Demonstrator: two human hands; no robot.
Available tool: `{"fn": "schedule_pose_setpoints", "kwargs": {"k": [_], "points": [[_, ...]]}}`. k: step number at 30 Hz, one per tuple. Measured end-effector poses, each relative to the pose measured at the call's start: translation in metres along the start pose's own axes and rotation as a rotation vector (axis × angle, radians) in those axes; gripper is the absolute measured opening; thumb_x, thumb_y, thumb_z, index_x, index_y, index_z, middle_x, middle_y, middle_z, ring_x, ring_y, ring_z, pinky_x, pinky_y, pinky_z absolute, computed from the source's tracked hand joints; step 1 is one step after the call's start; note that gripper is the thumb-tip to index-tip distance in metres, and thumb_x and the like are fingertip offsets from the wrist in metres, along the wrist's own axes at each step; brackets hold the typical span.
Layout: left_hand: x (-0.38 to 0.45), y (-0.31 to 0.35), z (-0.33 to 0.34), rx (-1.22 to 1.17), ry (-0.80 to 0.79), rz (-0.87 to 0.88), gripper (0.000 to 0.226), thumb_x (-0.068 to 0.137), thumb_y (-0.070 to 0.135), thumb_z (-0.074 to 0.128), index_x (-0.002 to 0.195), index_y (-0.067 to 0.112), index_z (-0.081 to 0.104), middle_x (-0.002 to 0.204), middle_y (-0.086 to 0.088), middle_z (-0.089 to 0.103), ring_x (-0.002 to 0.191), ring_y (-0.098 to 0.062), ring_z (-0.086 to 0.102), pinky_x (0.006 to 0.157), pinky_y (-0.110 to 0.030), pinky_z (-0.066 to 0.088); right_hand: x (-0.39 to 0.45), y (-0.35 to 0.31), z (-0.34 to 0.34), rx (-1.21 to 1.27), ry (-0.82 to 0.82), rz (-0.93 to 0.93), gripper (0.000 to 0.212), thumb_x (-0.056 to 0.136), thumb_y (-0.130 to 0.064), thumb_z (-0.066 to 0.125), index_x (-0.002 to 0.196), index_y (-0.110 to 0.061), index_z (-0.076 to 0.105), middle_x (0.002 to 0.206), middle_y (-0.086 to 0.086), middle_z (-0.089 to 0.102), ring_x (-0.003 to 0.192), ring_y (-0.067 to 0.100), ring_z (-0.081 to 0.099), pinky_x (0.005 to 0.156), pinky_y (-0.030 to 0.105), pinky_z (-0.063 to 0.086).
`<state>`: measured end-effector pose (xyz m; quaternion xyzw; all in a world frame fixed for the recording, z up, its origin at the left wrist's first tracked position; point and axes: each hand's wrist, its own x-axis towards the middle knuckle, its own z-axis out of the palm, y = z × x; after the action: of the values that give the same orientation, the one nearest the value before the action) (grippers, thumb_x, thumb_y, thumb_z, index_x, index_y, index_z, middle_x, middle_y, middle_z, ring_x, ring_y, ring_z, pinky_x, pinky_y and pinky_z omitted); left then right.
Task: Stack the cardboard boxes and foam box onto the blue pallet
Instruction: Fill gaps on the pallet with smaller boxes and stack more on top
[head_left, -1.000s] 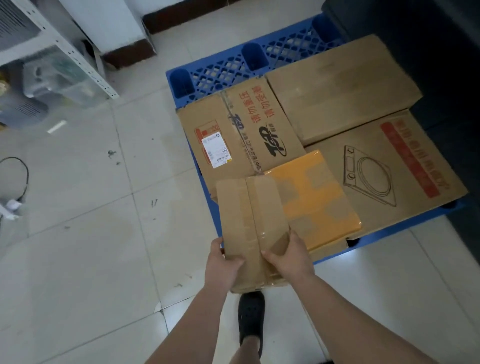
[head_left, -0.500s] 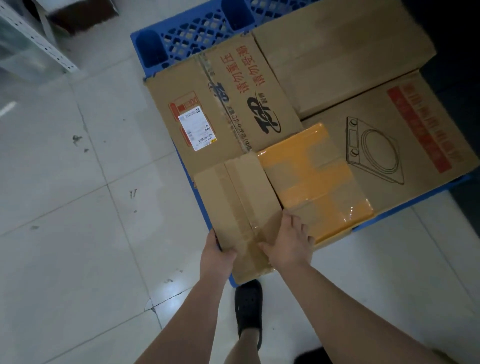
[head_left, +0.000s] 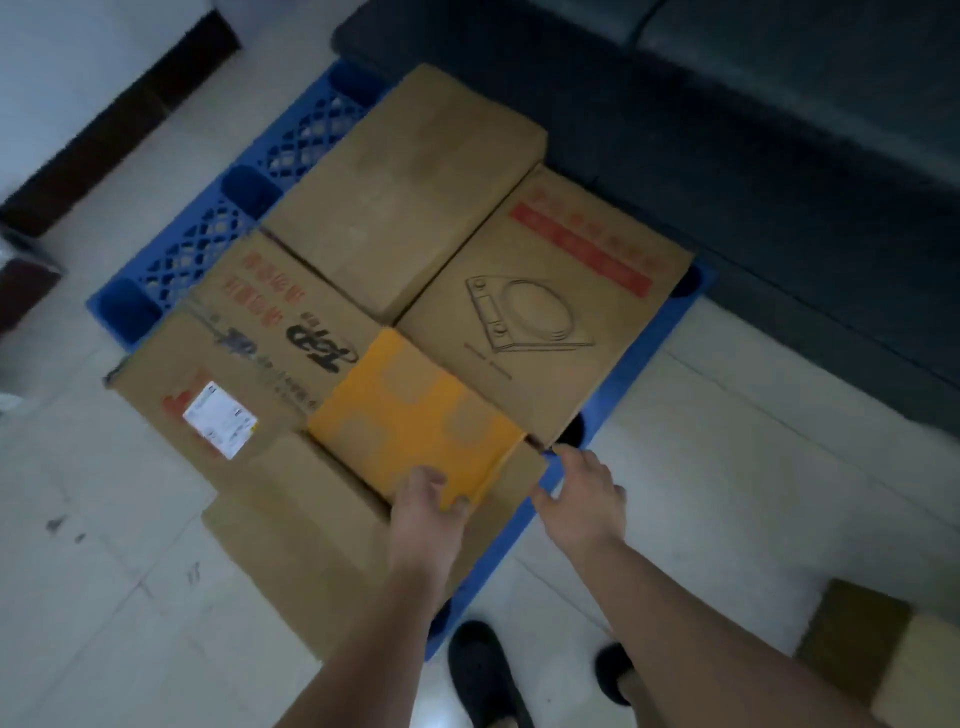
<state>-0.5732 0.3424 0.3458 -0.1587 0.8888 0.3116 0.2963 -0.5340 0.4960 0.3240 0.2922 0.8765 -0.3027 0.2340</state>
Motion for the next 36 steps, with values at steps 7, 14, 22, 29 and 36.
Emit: {"fn": "schedule_pose_setpoints", "kwargs": {"k": [7, 14, 22, 29, 36], "points": [[-0.051, 0.164, 0.185, 0.317, -0.344, 0.287, 0.025, 0.085, 0.021, 0.060, 0.108, 0.013, 0.054, 0.100, -0.010, 0.057, 0.090, -0.022, 0.056, 0.069, -0.024, 0.033, -0.010, 0.213, -0.116, 0.310, 0.192, 0.431, 0.051, 0.087, -0.040, 0.054, 0.133, -0.023, 0.042, 0.131, -0.001, 0.051, 0.120, 0.020, 0.047, 0.099, 0.036, 0.035], [-0.145, 0.261, 0.408, 0.417, -0.635, 0.505, 0.027, 0.084, 0.030, 0.061, 0.107, 0.015, 0.058, 0.112, -0.008, 0.062, 0.105, -0.025, 0.058, 0.083, -0.025, 0.040, -0.032, 0.427, -0.178, 0.564, 0.402, 0.802, 0.051, 0.083, -0.043, 0.057, 0.128, -0.022, 0.047, 0.128, 0.003, 0.056, 0.117, 0.027, 0.053, 0.100, 0.043, 0.040], [-0.209, 0.273, 0.554, 0.693, -0.752, 0.576, 0.023, 0.087, 0.029, 0.058, 0.105, 0.015, 0.058, 0.110, -0.006, 0.062, 0.100, -0.023, 0.057, 0.076, -0.023, 0.037, -0.070, 0.586, -0.176, 0.847, 0.512, 1.016, 0.054, 0.083, -0.044, 0.060, 0.130, -0.019, 0.047, 0.131, 0.005, 0.054, 0.117, 0.027, 0.053, 0.101, 0.045, 0.042], [-0.226, 0.279, 0.678, 0.869, -0.799, 0.611, 0.034, 0.087, 0.028, 0.055, 0.116, 0.011, 0.053, 0.119, -0.009, 0.060, 0.107, -0.027, 0.057, 0.080, -0.026, 0.039, -0.076, 0.707, -0.156, 0.964, 0.546, 1.097, 0.058, 0.084, -0.044, 0.059, 0.134, -0.018, 0.044, 0.135, 0.005, 0.050, 0.119, 0.027, 0.051, 0.097, 0.045, 0.046], [-0.230, 0.283, 0.838, 0.974, -0.867, 0.624, 0.039, 0.088, 0.031, 0.054, 0.123, 0.013, 0.051, 0.126, -0.008, 0.058, 0.112, -0.027, 0.055, 0.079, -0.025, 0.036, -0.018, 0.841, -0.132, 0.898, 0.522, 1.158, 0.069, 0.083, -0.047, 0.060, 0.141, -0.020, 0.034, 0.139, 0.005, 0.043, 0.120, 0.028, 0.049, 0.096, 0.044, 0.046]]}}
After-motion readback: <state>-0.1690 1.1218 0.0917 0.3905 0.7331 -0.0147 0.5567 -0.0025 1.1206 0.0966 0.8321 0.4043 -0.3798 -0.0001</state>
